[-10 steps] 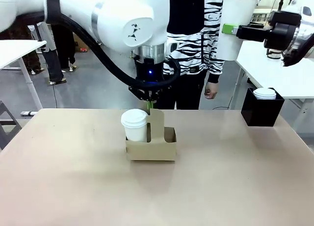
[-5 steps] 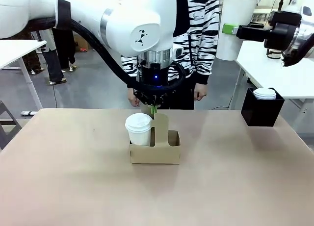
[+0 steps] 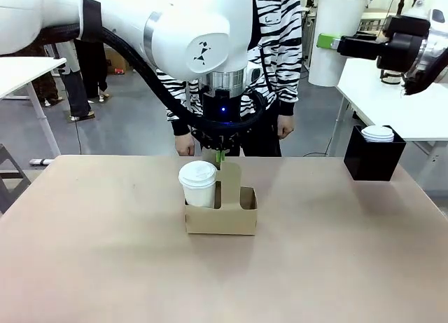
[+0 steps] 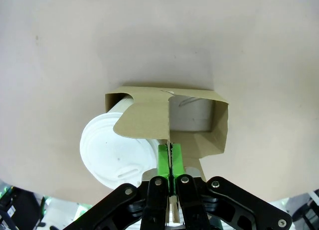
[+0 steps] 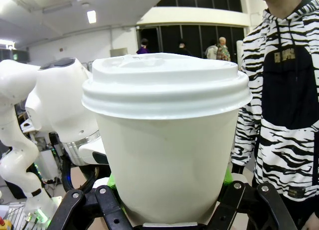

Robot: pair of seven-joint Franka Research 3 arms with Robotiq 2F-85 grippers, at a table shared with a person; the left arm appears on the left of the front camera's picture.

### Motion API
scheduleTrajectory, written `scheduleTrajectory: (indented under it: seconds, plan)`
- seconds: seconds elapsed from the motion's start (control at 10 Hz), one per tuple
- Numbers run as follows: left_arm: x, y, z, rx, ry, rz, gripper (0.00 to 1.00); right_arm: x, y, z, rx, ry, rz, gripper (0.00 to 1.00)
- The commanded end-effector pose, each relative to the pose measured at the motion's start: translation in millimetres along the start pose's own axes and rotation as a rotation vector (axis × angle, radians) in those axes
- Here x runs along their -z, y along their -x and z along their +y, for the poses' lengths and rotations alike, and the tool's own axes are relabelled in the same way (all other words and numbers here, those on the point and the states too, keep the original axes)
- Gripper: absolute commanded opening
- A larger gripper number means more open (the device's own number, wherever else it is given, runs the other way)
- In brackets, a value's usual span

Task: Pour a drink into a cup and package it in a carrier.
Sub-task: Insert the held 600 ml Paper Cup into the Cup Carrier.

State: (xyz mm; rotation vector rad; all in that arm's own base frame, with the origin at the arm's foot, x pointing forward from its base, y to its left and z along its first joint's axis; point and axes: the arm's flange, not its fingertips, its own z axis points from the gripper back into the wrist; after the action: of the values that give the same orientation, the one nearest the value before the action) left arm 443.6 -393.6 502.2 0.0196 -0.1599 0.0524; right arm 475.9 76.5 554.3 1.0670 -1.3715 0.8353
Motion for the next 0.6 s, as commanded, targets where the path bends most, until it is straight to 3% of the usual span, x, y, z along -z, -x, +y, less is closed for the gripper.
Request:
scheduleTrajectory:
  seconds: [0.0,0.1,0.2,0.4,0.5]
  plan:
    - [-3,4,8,0.055,0.015,-0.007,0.6,2,-3,2,-0.003,-0.002,-0.004,0.8]
    - [-8,6,12,0.073,0.036,-0.003,0.7,2,-3,2,-0.003,-0.002,-0.004,0.8]
    - [-17,10,16,0.12,0.044,0.015,1.0,0,0,0,0.0,0.0,0.0,0.8]
    - [-41,14,37,0.206,0.068,0.027,1.0,38,33,-14,0.046,-0.084,0.123,0.8]
    - [-53,16,56,0.274,0.088,0.042,0.87,56,50,-19,0.091,-0.152,0.129,0.8]
